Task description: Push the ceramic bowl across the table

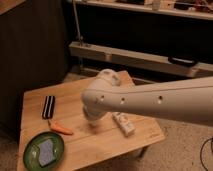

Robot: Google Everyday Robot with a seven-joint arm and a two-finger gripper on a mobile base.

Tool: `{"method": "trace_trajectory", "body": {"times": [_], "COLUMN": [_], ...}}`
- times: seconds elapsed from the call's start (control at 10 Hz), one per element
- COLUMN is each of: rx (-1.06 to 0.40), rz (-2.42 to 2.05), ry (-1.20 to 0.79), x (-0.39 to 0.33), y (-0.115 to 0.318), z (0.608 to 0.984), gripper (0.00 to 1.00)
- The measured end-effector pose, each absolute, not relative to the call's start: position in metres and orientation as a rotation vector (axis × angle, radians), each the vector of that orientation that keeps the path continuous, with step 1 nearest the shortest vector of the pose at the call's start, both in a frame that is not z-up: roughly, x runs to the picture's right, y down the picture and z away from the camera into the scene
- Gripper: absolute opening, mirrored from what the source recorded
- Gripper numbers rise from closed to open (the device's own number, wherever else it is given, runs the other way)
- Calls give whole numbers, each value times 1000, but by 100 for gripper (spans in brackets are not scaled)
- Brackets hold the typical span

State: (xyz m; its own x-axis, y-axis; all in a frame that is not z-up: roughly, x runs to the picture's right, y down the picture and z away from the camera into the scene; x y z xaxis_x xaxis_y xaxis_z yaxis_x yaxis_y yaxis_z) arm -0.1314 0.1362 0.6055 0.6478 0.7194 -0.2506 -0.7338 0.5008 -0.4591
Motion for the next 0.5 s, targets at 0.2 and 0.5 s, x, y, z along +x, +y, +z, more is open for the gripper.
{"method": "trace_trajectory", "body": {"times": [0.2, 0.5], "rx": [-602, -682], "rz": [738, 559], "ry": [-10, -93], "x": [-202, -274], "y": [147, 162], "z": [591, 580], "gripper": [4, 4]}}
